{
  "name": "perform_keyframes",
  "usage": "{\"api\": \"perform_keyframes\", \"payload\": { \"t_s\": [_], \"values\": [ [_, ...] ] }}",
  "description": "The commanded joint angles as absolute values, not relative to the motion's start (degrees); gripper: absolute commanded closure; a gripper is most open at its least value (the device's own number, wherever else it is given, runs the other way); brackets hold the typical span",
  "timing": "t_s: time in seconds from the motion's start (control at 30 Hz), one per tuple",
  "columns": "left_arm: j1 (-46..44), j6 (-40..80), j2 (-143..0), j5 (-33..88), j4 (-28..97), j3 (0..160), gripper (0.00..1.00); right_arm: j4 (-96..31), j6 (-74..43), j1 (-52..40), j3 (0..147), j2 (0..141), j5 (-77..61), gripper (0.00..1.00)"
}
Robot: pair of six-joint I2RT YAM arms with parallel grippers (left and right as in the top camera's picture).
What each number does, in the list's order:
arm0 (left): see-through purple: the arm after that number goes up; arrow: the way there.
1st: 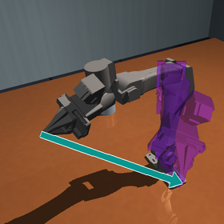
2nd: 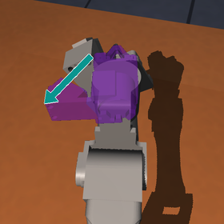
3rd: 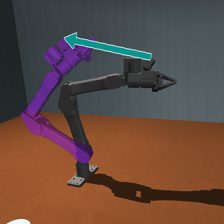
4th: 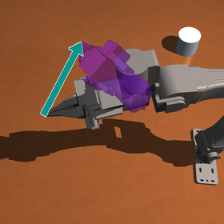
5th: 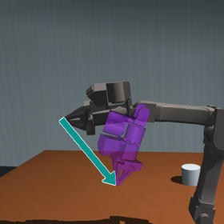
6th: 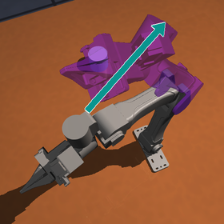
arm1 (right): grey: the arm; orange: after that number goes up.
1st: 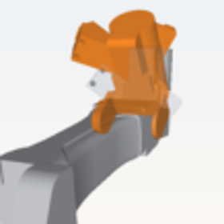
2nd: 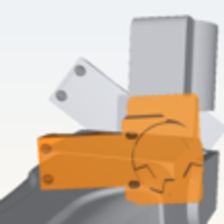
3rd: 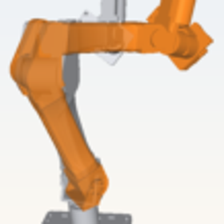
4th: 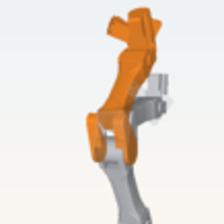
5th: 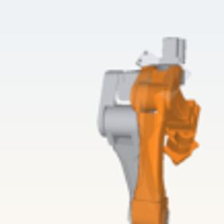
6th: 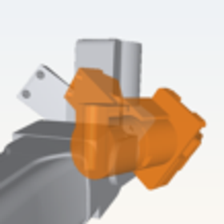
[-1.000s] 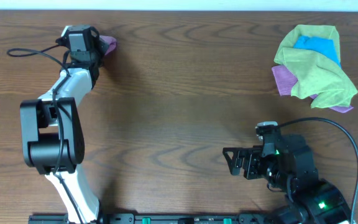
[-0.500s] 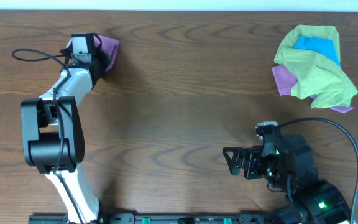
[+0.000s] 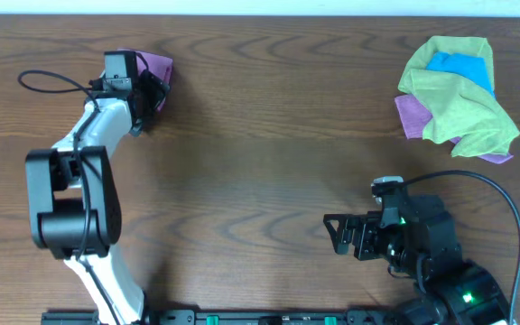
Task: Fold the cloth
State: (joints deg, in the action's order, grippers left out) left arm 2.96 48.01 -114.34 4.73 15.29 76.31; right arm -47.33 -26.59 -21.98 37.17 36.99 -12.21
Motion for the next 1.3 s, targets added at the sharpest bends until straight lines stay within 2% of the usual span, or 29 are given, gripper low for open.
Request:
{"api": "perform_keyframes", "payload": {
  "t_s": [0.0,0.13,0.27,0.3,0.37,0.4,0.47,0.5,0.57,0.6,1.27],
  "values": [
    [3.4,47.3,-108.6,4.5,17.5,77.5,0.05,-47.4,-27.4,-21.3,36.9,36.8,-12.6,0.01],
    [3.4,43.7,-103.2,4.5,19.5,77.5,0.05,-47.4,-27.4,-21.3,36.9,36.8,-12.6,0.01],
    [3.4,43.3,-101.6,4.9,16.3,77.5,0.03,-47.4,-27.4,-21.3,36.9,36.8,-12.6,0.01],
    [3.3,43.3,-102.0,6.1,14.0,77.5,0.07,-47.4,-27.4,-21.3,36.9,36.8,-12.6,0.01],
    [2.9,43.3,-103.5,8.8,9.7,77.5,0.29,-47.5,-27.4,-21.3,36.9,36.8,-12.6,0.01],
    [2.7,43.4,-104.3,9.6,8.2,77.5,0.37,-47.5,-27.4,-21.3,36.9,36.8,-12.6,0.01],
    [2.2,44.0,-106.3,10.2,5.3,77.5,0.58,-47.4,-27.4,-21.3,36.9,36.8,-12.6,0.01],
    [2.1,44.0,-107.1,10.2,4.5,77.5,0.72,-47.4,-27.4,-21.3,36.9,36.8,-12.6,0.01],
    [1.8,43.9,-108.6,9.7,3.0,77.5,0.88,-47.4,-27.4,-21.3,36.9,36.8,-12.7,0.01],
    [1.8,43.9,-109.3,9.1,2.4,77.5,0.91,-47.4,-27.4,-21.3,36.9,36.8,-12.6,0.01],
    [1.9,43.7,-116.5,-6.8,-1.8,77.5,0.92,-47.4,-27.4,-21.3,36.9,36.8,-12.6,0.01]
  ]
}}
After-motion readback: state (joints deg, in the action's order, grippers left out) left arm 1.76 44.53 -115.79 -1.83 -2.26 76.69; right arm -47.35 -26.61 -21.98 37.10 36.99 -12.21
